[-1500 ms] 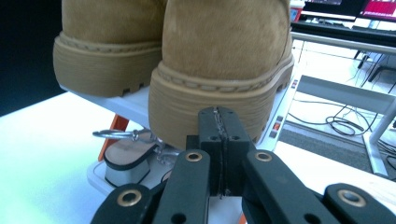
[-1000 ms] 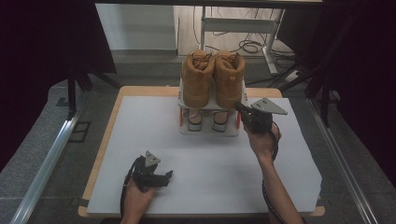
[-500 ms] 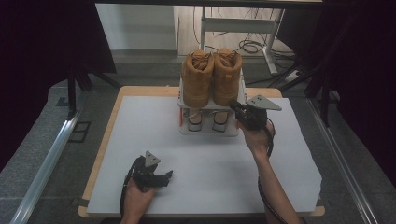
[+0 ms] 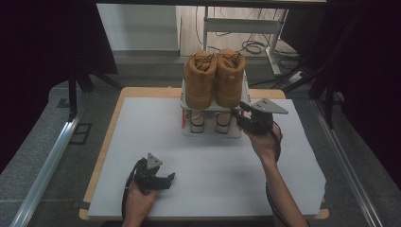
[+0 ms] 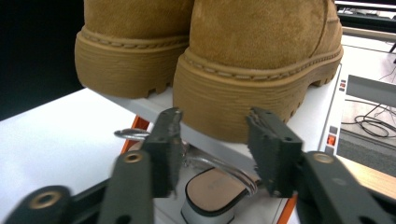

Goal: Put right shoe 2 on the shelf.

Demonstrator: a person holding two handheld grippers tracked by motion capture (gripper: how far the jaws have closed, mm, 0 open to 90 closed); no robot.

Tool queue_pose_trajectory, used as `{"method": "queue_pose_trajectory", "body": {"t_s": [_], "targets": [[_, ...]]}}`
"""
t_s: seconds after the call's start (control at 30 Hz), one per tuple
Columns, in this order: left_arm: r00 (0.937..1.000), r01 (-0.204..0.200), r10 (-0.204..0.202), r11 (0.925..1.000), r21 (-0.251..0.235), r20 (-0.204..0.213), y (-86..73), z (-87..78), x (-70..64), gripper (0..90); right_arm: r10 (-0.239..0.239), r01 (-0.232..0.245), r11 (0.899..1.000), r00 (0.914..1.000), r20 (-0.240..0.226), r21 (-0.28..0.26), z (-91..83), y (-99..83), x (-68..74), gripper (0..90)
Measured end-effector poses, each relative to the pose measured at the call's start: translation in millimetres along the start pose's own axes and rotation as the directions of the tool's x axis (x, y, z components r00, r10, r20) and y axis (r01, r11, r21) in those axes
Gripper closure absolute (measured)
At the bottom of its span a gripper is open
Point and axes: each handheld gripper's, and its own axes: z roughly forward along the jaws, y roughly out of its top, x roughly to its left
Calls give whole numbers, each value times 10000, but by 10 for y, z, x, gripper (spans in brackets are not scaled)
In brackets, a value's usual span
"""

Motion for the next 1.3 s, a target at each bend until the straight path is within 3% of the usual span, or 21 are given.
{"method": "queue_pose_trajectory", "body": {"t_s": [0.73, 1.3], "targets": [[10000, 40, -40, 10000, -32, -5, 0, 3, -3, 134, -466, 467, 9989, 9987, -193, 71, -299, -134, 10, 222], [10000, 42, -42, 10000, -28, 1, 0, 3, -1, 133, -406, 413, 9983, 9990, -163, 406, -496, -309, -61, 140]]}}
